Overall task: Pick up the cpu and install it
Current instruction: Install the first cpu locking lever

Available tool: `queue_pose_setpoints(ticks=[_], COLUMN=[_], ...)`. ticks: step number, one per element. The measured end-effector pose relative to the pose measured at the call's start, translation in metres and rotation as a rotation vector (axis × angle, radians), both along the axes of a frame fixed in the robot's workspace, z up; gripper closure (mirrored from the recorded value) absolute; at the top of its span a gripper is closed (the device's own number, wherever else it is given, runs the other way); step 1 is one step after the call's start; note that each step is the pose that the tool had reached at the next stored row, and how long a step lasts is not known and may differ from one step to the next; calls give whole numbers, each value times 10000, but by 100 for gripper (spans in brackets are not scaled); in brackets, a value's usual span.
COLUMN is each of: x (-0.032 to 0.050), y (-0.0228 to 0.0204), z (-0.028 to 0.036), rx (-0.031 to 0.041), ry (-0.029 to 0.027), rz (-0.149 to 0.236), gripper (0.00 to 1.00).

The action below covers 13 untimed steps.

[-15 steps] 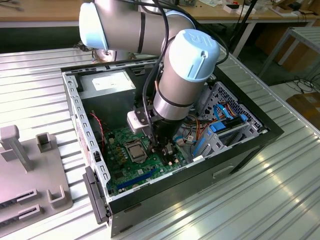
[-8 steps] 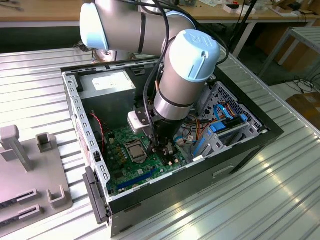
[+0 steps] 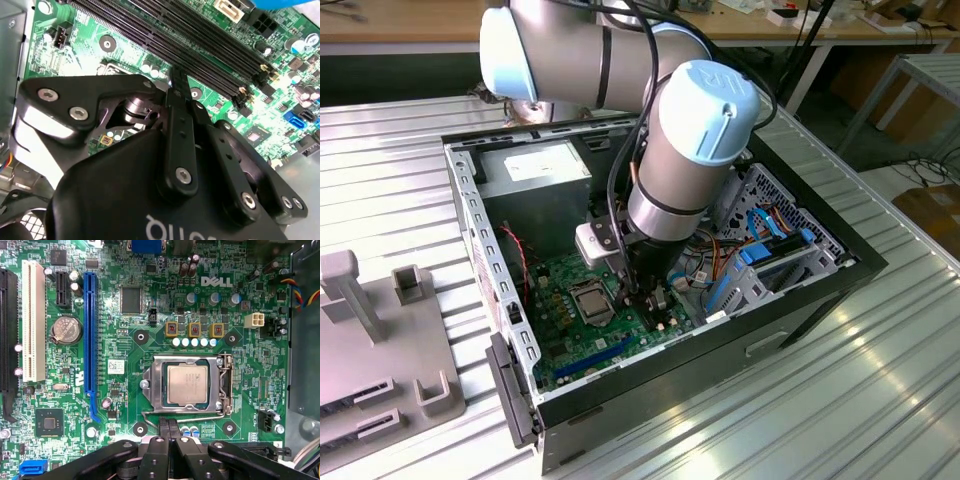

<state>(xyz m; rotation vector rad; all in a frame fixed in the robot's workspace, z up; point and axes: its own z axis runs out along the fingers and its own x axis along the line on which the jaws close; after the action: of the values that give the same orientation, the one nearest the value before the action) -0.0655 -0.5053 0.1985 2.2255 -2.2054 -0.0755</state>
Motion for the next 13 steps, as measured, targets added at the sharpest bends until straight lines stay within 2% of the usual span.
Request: queue_pose_setpoints(ticks=[9,13], x=[-10,-14], y=[1,1], z=[33,75], rx=[1,1], ry=[-2,-1], rz=[3,3], gripper=[89,89])
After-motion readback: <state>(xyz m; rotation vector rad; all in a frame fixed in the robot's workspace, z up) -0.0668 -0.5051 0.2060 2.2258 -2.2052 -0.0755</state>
